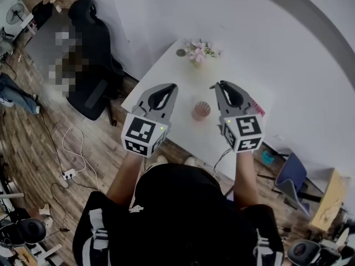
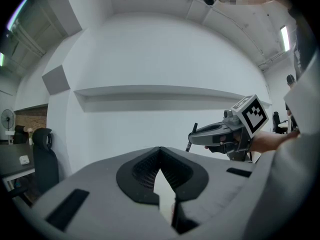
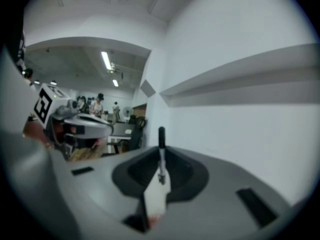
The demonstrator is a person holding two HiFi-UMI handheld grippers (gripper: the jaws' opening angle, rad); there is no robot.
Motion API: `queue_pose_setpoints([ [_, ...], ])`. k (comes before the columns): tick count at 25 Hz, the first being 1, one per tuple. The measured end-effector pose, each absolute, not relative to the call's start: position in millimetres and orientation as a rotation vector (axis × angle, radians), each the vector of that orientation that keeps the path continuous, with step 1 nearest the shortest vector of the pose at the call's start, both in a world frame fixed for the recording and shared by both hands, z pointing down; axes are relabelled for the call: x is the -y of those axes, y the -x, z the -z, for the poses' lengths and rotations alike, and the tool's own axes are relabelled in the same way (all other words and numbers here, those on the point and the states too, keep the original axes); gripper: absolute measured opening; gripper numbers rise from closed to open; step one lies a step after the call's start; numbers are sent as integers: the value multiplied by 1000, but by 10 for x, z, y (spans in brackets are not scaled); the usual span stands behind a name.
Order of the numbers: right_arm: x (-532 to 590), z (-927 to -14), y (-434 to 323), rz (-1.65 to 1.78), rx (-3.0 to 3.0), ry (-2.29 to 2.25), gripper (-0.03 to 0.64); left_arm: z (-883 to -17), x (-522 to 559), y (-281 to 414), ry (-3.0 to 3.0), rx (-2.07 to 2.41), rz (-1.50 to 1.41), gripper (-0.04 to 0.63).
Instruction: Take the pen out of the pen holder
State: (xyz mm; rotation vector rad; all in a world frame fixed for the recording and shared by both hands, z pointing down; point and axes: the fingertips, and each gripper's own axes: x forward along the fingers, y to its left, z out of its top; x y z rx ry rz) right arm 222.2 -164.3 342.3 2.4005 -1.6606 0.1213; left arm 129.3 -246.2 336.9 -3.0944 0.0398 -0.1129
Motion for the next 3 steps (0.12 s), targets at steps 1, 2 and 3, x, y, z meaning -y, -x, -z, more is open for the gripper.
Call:
queue_pose_setpoints([
  [1,1643,-3423,-2225,-120,1660,-2400,66,-3371,2461,-1293,3094,-39,116,18],
  [2,1643,-3425,-2227,-121,1660,-2399,66,-3375,2461,-1294,3094,-39,119,18],
  [3,1643,-3427,-2228,-122,1659,-2399,66,-3381,2461,-1295,3095,-38,123,18],
])
